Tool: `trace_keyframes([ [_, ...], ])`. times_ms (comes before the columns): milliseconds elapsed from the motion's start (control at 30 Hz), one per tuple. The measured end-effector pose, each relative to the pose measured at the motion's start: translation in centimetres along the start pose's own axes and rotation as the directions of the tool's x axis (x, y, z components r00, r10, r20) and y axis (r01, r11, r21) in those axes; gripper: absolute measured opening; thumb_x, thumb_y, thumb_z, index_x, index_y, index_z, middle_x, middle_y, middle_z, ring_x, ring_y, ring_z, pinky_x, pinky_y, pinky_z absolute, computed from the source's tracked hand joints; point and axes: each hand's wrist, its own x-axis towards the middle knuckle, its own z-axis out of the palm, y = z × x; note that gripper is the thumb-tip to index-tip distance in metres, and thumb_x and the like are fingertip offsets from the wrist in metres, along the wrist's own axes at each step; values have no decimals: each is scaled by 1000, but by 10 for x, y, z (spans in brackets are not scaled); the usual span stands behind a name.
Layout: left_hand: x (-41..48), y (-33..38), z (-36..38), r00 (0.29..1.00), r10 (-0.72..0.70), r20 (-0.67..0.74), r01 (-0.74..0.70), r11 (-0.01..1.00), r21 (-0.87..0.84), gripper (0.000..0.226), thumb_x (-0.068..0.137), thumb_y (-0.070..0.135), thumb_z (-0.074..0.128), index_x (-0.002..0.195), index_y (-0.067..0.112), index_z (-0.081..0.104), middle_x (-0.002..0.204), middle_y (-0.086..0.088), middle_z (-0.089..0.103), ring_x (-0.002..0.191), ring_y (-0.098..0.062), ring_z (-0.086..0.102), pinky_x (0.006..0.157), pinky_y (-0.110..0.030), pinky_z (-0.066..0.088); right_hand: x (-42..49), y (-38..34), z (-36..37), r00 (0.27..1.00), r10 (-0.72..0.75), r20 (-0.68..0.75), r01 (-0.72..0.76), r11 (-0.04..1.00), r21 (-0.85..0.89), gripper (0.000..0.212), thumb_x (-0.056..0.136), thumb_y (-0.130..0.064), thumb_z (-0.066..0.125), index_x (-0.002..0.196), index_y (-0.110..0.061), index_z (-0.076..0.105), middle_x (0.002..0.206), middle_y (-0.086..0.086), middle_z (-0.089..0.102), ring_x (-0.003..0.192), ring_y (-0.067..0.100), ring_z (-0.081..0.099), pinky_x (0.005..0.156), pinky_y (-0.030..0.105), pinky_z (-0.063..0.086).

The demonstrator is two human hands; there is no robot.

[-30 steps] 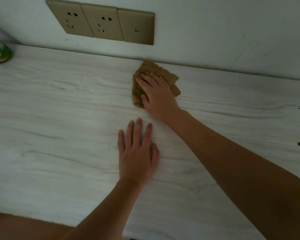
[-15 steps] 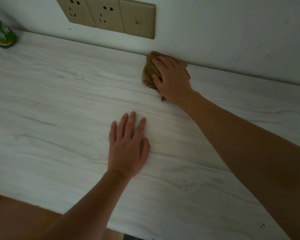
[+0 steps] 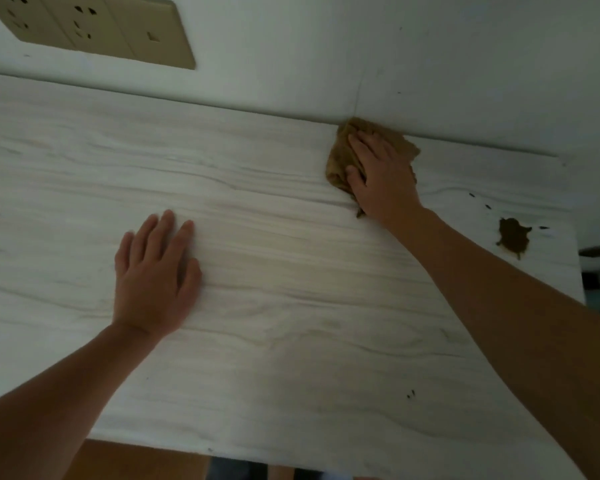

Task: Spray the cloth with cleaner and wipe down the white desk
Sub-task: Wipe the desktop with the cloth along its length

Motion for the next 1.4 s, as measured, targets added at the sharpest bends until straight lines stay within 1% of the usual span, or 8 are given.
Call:
trace_keyframes([
  [200, 21, 42, -5, 991, -132, 4, 132, 991, 36, 59, 94, 42, 35, 136, 6, 56, 146, -28, 50, 133, -47, 48, 113, -59, 34, -70, -56, 18, 981, -184, 62, 182, 983, 33, 64, 89, -36, 36, 142, -6, 52, 148, 16, 50, 138, 41, 43, 116, 52, 31],
  [367, 25, 98, 10, 998, 65, 1, -65, 998, -17, 55, 98, 36, 34, 143, 12, 56, 157, -22, 45, 142, -42, 46, 116, -59, 32, -159, -90, 30, 909, -410, 81, 405, 912, 68, 59, 92, -32, 46, 148, -13, 46, 157, 8, 41, 148, 31, 32, 123, 46, 21],
  [467, 21, 112, 20, 1000, 28, 10, -26, 991, -133, 58, 100, 36, 31, 148, 11, 52, 162, -16, 41, 152, -36, 34, 124, -58, 23, -144, -64, 25, 870, -483, 96, 482, 875, 33, 56, 93, -34, 48, 145, -14, 51, 154, 8, 46, 145, 29, 39, 121, 41, 25],
  [633, 20, 112, 27, 1000, 9, 11, -8, 993, -117, 63, 98, 43, 34, 152, 14, 49, 164, -13, 39, 155, -34, 30, 126, -56, 19, -50, 35, -2, 987, -156, 38, 157, 987, -19, 59, 96, -34, 38, 148, -6, 46, 153, 17, 45, 141, 37, 41, 120, 42, 21],
  [767, 22, 115, 26, 1000, 2, 27, -1, 999, -51, 64, 99, 44, 34, 155, 16, 45, 165, -13, 36, 155, -35, 29, 126, -56, 19, -21, 69, -16, 1000, 2, 14, -1, 1000, -24, 57, 100, -31, 39, 153, -8, 38, 157, 16, 37, 147, 35, 30, 122, 44, 19],
  [867, 22, 114, 25, 999, 8, 45, -5, 999, -51, 64, 99, 43, 34, 157, 17, 42, 166, -13, 34, 156, -35, 26, 126, -56, 18, -32, 41, -11, 1000, -4, 12, 4, 999, -44, 62, 95, -33, 32, 149, -5, 43, 153, 18, 43, 143, 40, 36, 120, 48, 24],
  [1133, 22, 116, 25, 999, -6, 53, 9, 998, -57, 64, 100, 45, 32, 158, 19, 40, 168, -11, 31, 157, -32, 22, 127, -54, 15, -111, -16, 13, 902, -420, 99, 420, 907, 14, 57, 97, -35, 41, 151, -17, 43, 157, 5, 41, 147, 27, 33, 122, 42, 23],
  [1400, 21, 116, 25, 1000, -8, 21, 9, 998, -56, 64, 98, 44, 35, 156, 18, 43, 166, -11, 34, 156, -33, 24, 127, -52, 16, -33, 110, -28, 999, 39, -29, -39, 999, 6, 56, 97, -29, 41, 149, -8, 44, 153, 16, 43, 142, 35, 37, 121, 45, 24],
])
